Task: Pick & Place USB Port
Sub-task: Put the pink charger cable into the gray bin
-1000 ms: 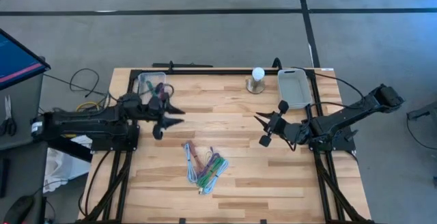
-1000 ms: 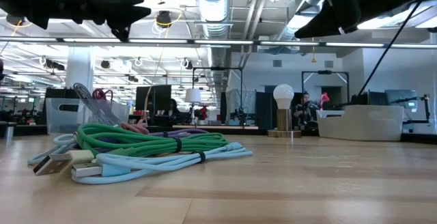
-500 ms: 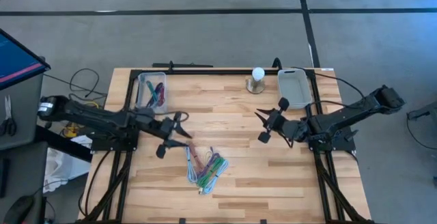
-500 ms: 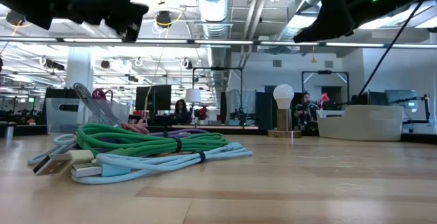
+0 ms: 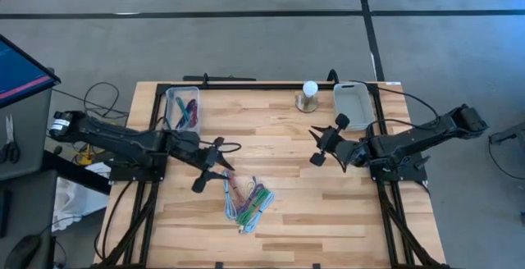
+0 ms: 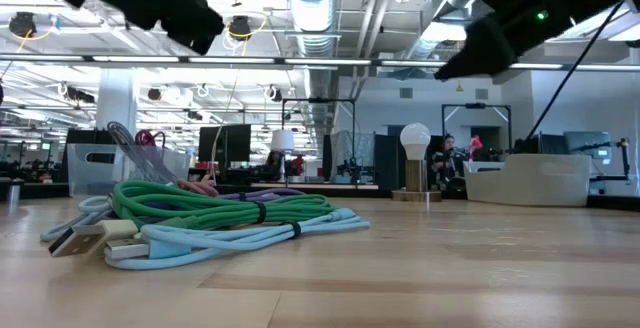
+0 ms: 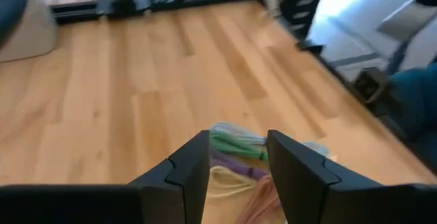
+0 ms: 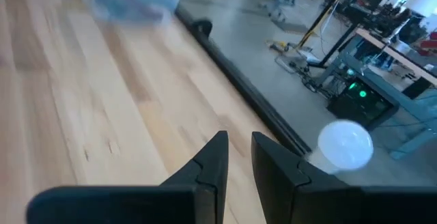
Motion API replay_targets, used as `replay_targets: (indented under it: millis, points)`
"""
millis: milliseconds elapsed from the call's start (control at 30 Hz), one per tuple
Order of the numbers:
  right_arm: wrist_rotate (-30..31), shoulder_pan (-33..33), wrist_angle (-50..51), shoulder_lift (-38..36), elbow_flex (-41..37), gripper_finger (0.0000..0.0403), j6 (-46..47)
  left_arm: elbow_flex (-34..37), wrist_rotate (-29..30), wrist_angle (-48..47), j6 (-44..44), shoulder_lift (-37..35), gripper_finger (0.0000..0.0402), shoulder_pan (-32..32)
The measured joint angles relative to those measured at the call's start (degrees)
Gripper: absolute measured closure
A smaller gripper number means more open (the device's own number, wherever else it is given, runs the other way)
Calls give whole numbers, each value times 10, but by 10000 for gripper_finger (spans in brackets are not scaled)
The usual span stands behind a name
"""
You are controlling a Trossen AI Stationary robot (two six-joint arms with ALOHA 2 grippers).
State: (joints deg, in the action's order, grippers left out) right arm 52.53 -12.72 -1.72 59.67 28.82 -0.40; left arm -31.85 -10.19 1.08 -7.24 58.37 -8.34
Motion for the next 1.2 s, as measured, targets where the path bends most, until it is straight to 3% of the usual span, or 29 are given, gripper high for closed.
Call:
replay_targets:
  millis: [133,333,500,700,1200]
  points:
    - [-29,0,92,-14,0,345,36,-21,33,-52,-3,0,261,0]
    - [-77,-22,154,-50,0,345,151,-21,33,-32,5,0,271,0]
    - [-54,-72,190,-116,0,360,136,-21,33,5,17,0,279,0]
    - [-46,-128,282,-203,0,397,187,-21,33,14,17,0,280,0]
    - [-46,-271,172,-319,-102,401,83,-21,33,18,17,0,280,0]
